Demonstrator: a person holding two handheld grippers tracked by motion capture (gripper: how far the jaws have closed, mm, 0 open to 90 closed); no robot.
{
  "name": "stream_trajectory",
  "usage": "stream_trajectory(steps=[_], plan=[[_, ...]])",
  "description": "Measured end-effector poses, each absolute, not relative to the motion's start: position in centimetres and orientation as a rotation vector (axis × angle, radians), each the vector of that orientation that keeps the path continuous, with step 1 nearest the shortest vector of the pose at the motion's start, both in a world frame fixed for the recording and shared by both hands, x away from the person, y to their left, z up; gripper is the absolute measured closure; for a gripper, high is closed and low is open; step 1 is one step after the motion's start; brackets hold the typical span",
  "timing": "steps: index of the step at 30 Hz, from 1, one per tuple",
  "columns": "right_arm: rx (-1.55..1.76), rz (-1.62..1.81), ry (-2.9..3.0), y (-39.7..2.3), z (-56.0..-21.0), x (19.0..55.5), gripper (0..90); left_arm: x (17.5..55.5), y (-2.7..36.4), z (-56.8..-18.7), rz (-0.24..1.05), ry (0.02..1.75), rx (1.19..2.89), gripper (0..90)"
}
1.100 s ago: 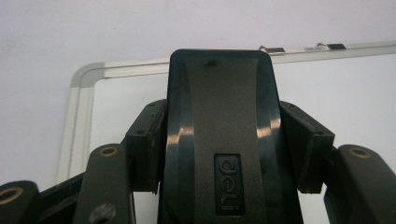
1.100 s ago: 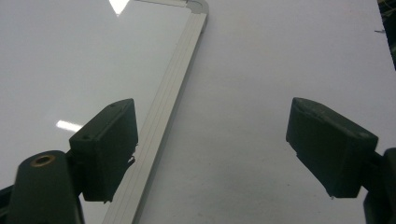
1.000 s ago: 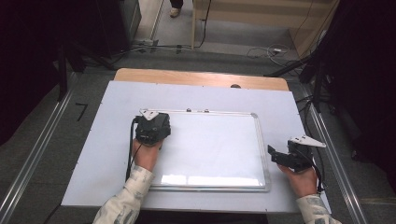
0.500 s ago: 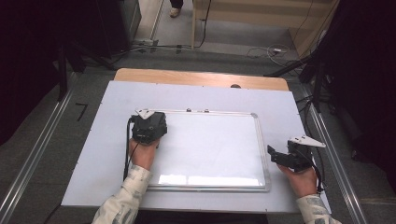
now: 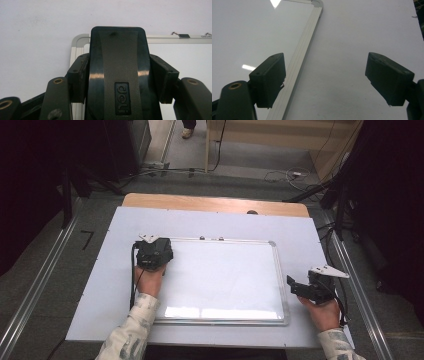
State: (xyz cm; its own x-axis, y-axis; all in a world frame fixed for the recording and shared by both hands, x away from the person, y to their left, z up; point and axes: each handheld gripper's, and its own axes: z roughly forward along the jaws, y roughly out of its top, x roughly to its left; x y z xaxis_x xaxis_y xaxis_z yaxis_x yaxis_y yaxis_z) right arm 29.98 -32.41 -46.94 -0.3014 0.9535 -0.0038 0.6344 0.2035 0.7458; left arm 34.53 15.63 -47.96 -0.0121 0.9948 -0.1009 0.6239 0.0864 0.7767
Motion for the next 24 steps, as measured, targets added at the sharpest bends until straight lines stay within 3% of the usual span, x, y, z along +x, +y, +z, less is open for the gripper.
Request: stream_trajectory(steps=[24], plan=[[1.466, 0.890, 2.015, -32.5, -47.0, 29.9, 15.1, 37.3, 16.2, -48.9, 0.718, 1.807, 1.664, 39.8]])
